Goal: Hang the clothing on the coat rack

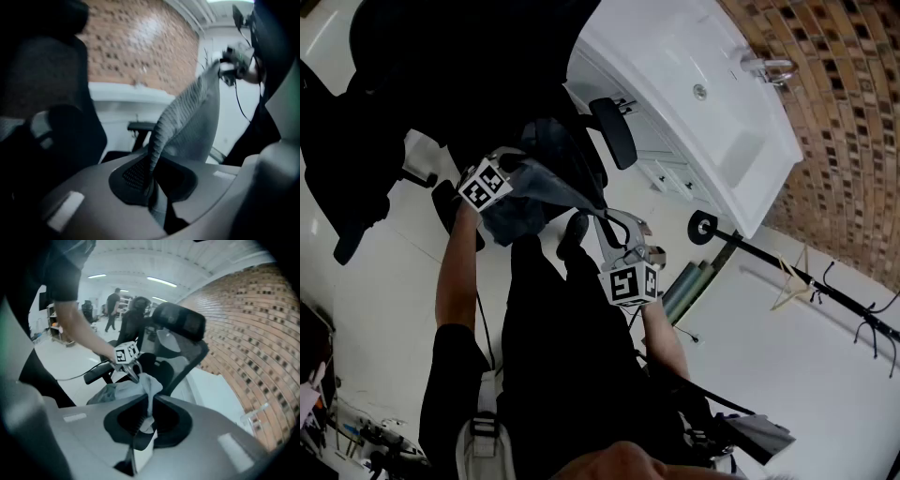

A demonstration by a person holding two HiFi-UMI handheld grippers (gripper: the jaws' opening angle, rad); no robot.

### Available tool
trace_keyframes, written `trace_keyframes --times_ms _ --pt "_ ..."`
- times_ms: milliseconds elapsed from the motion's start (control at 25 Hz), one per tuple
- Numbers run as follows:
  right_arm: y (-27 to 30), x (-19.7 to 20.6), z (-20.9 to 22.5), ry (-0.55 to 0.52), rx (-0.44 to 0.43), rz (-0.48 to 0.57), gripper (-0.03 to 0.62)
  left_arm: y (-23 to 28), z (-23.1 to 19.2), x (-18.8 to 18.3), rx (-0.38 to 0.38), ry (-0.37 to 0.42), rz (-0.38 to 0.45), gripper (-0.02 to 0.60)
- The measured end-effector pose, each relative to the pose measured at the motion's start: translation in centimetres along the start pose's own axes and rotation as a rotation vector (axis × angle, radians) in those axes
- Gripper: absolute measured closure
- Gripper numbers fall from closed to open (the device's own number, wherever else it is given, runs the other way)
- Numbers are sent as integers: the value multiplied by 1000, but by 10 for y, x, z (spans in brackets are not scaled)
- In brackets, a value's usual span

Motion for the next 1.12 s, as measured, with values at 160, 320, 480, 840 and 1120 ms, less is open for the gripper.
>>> trace_keyframes --times_ms 160,320,480,840,1120 --pt "-97 35 61 307 53 229 569 -161 83 -95 -237 -248 590 560" --pt "-235 98 108 593 194 496 569 -243 188 -242 -123 -71 976 560" --pt "-353 175 126 636 341 817 569 -265 267 -364 15 202 1162 560" --pt "-628 425 119 644 805 849 569 -180 532 -629 578 459 1302 560" --pt "-733 502 147 603 1190 571 569 -115 627 -783 856 554 1262 560"
Point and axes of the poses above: the fingertips, and each gripper's own axes: y forward along the fingers, z to its right, x out of its underside, the point moved 6 cm from there along -y, backward along the fingers, and after that the axes turned 15 degrees about -z, right-handed, at the moved point
